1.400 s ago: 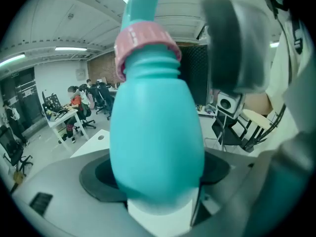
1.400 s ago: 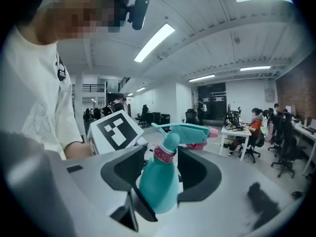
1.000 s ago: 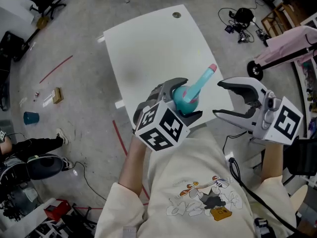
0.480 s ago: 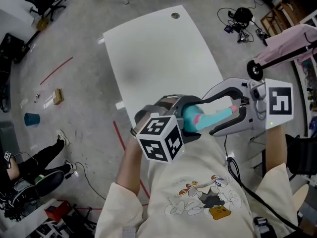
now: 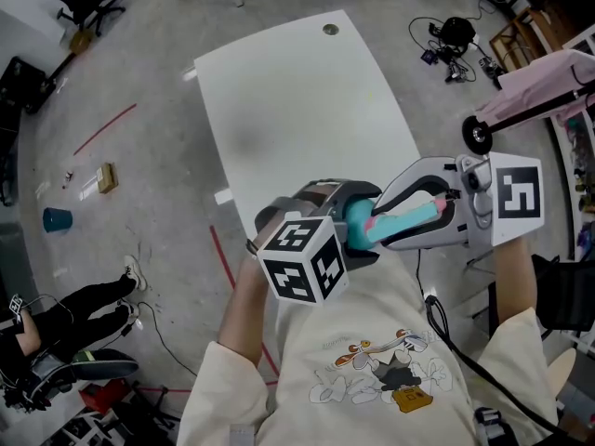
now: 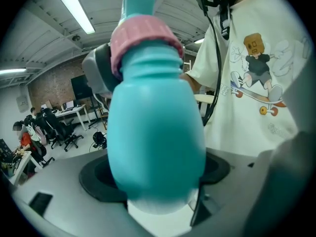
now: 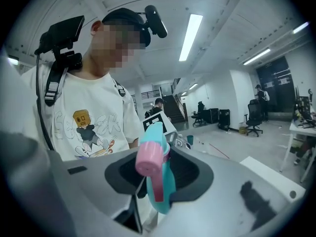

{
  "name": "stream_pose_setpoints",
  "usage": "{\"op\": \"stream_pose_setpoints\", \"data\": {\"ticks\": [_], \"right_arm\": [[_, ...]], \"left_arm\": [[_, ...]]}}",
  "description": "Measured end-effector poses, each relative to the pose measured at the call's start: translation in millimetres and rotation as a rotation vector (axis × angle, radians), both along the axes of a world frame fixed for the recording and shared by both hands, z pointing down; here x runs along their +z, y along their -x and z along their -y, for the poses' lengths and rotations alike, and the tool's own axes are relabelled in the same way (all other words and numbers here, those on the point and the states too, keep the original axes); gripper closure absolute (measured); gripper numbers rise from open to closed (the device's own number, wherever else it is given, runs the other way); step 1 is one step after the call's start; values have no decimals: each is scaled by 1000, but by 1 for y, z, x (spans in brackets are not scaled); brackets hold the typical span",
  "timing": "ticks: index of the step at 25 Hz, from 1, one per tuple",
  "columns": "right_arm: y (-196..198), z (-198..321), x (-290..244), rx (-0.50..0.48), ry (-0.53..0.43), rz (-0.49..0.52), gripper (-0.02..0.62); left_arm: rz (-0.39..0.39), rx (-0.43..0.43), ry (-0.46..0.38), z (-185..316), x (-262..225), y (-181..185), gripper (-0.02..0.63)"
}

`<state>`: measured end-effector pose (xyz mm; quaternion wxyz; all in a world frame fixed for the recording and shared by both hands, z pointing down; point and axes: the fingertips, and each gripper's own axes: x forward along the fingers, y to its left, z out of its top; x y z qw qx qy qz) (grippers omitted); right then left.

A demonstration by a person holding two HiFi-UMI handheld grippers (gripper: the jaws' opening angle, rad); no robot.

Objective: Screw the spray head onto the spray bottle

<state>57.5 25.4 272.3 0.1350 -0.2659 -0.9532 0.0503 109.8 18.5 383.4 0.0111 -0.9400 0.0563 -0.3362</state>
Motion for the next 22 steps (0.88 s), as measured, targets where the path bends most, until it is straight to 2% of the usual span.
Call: {"op": "stream_pose_setpoints", "data": {"ticks": [3,6,9,14,22], "right_arm": [[1,0,3,17,-40,-30,464],[-6,4,10,19,-106,-102,465],[-11,4,19,-24,-178,-187,465],[-15,2,39,-90,-313,-317,466],[-18,-1,50,-172,-469,-375,466]], "left_arm": [[22,-24,39,-1,5,0,187],[47,-40,105,-2,9,-2,189],[87,-30,152,-7,15,-1,189],[197,-26,205,-15,37,5,189],[259,1,234,-19,45,6,189]]}}
